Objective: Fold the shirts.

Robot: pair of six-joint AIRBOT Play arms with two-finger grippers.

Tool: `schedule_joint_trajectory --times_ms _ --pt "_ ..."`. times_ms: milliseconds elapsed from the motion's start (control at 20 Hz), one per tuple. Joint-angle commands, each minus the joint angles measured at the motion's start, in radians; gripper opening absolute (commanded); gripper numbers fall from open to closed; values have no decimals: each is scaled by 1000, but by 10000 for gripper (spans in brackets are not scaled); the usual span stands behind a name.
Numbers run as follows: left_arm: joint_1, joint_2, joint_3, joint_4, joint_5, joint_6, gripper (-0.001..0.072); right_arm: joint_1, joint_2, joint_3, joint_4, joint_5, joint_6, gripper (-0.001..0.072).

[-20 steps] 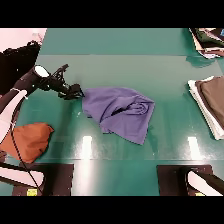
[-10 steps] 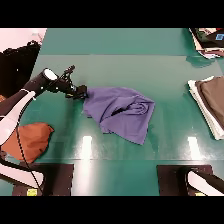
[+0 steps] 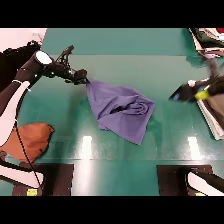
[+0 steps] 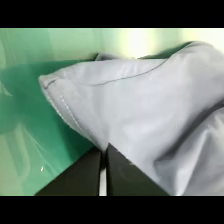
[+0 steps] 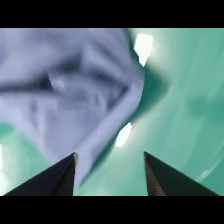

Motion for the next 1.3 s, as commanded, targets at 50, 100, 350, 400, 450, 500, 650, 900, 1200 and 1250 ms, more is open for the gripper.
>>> schedule_joint_trajectory --times_ms 50,100,350,400,450,500,650,900,1200,1250 --pt "0 1 41 1 -21 2 24 105 -51 -396 138 -116 -10 489" --pt "0 1 41 1 -21 2 24 145 -74 -441 178 -155 -30 490" --pt "0 1 41 1 -30 2 24 313 -158 -473 298 -325 -72 431" --pt "0 1 41 1 -34 2 24 330 -169 -458 298 -341 -72 420" --pt "0 1 41 1 -37 2 24 341 -177 -439 291 -352 -72 223" --pt "1 3 41 1 -37 1 23 344 -177 -417 279 -364 -73 29" --pt "1 48 52 25 -29 1 23 311 -161 -318 198 -333 -68 13" --pt "1 265 205 240 -53 0 23 73 24 -54 1 -219 7 12" --pt "0 540 417 251 -48 0 23 -211 228 301 -6 -186 3 13" --pt "0 579 440 251 -47 0 23 -236 250 350 -6 -184 3 13"
